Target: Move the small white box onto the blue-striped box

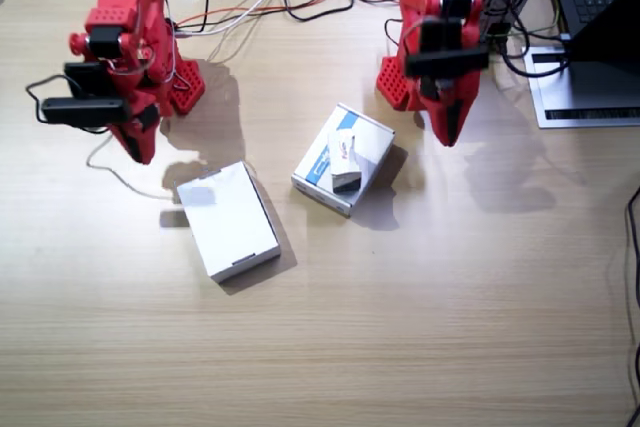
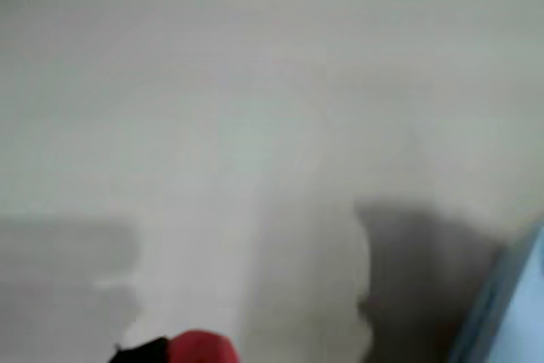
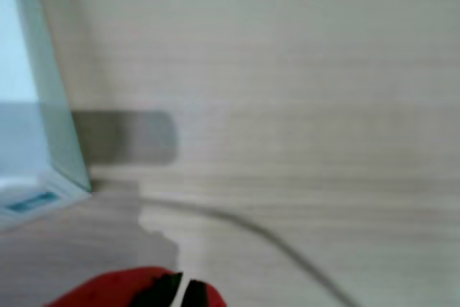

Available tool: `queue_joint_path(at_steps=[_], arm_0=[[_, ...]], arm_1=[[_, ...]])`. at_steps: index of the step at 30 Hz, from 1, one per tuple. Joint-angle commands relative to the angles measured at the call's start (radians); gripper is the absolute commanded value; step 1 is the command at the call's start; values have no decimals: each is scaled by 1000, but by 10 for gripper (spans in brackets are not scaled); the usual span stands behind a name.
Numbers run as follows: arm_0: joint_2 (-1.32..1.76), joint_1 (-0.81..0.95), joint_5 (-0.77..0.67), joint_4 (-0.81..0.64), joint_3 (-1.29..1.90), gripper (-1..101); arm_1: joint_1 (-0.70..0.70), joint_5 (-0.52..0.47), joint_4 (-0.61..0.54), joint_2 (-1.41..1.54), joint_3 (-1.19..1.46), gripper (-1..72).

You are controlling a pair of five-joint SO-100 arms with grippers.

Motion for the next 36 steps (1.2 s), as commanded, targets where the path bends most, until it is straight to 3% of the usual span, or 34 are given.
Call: queue_joint_path(at_steps=[1,4,36], arm_0=[[21,-58,8,-71,206,-1],[23,-92,81,-60,221,-1],[23,-124,124,-55,221,-1]], arm_1=[[31,-71,-25,51,95,1],[11,2,-23,74,94,1],[11,-21,-20,74,94,2]])
